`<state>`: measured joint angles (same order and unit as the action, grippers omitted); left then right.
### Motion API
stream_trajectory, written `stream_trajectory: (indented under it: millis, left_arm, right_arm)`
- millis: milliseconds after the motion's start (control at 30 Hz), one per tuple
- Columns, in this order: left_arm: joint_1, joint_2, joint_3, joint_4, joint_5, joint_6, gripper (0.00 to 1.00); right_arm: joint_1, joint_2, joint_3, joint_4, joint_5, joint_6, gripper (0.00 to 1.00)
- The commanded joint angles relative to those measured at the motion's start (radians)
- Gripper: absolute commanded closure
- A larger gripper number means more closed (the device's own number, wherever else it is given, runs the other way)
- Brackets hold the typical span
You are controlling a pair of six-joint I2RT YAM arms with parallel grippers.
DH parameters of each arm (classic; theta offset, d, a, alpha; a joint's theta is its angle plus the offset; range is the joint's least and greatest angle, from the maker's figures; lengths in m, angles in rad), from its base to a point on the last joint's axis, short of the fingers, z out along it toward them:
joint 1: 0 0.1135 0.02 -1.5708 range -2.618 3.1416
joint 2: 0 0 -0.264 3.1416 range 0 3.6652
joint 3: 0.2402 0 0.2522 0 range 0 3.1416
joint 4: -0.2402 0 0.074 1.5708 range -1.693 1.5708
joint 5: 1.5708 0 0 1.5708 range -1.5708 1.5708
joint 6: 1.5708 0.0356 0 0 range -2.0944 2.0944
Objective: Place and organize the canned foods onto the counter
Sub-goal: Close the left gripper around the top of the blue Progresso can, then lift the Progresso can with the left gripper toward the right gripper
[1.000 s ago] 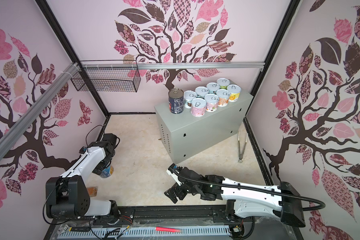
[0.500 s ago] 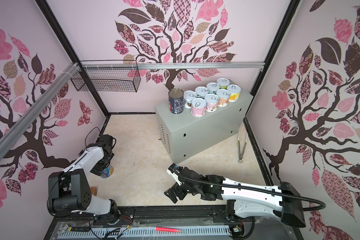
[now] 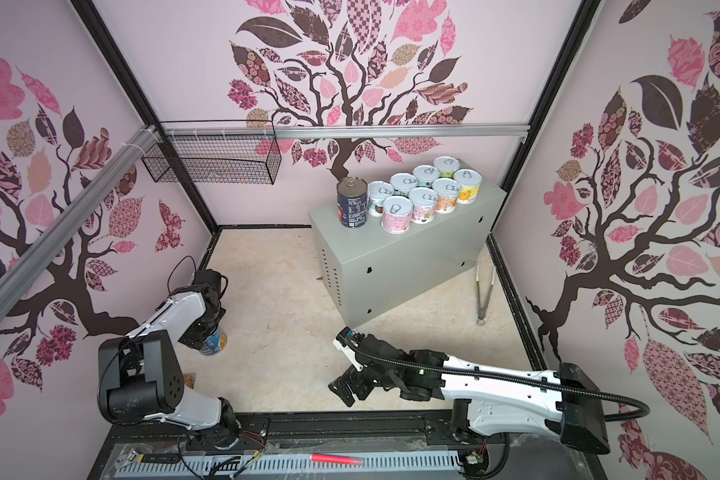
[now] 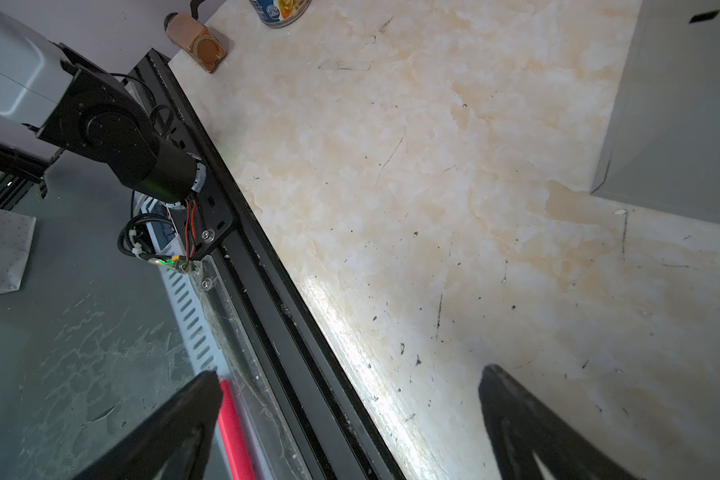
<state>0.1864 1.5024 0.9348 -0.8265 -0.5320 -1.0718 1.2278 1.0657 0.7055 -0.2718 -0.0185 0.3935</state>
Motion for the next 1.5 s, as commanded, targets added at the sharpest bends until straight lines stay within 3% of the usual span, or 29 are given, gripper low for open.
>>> stream_trajectory:
  millis: [0, 133, 300, 467, 733, 1000, 1100, 1467]
  left_arm:
    - [0.007, 0.015, -0.026, 0.026, 0.021, 0.023, 0.24]
    - [0.007, 0.005, -0.033, 0.030, 0.029, 0.049, 0.49]
    - [-0.016, -0.038, -0.040, 0.024, 0.020, 0.115, 0.59]
    - [-0.112, -0.091, 0.001, -0.015, 0.008, 0.201, 0.60]
    - [-0.259, -0.204, 0.113, -0.107, 0.111, 0.413, 0.62]
    - [-0.339, -0.312, 0.230, -0.230, 0.372, 0.623, 0.67]
    - [-0.397, -0.368, 0.248, -0.231, 0.411, 0.652, 0.67]
    - [-0.658, -0.293, 0.543, -0.404, 0.550, 0.770, 0.67]
  right_arm:
    - [-0.005, 0.013, -0.003, 0.000, 0.011, 0.001, 0.00]
    - [-0.005, 0.010, -0.013, 0.007, 0.010, 0.005, 0.00]
    - [-0.005, -0.013, -0.015, 0.008, 0.017, 0.005, 0.00]
    - [-0.007, -0.050, -0.023, 0.008, 0.019, -0.011, 0.00]
    - [-0.007, -0.187, -0.126, 0.099, 0.017, -0.066, 0.00]
    - [-0.007, -0.252, -0.218, 0.231, -0.025, -0.099, 0.00]
    - [-0.007, -0.272, -0.258, 0.297, -0.028, -0.097, 0.00]
    - [-0.007, -0.230, -0.239, 0.437, -0.023, -0.175, 0.00]
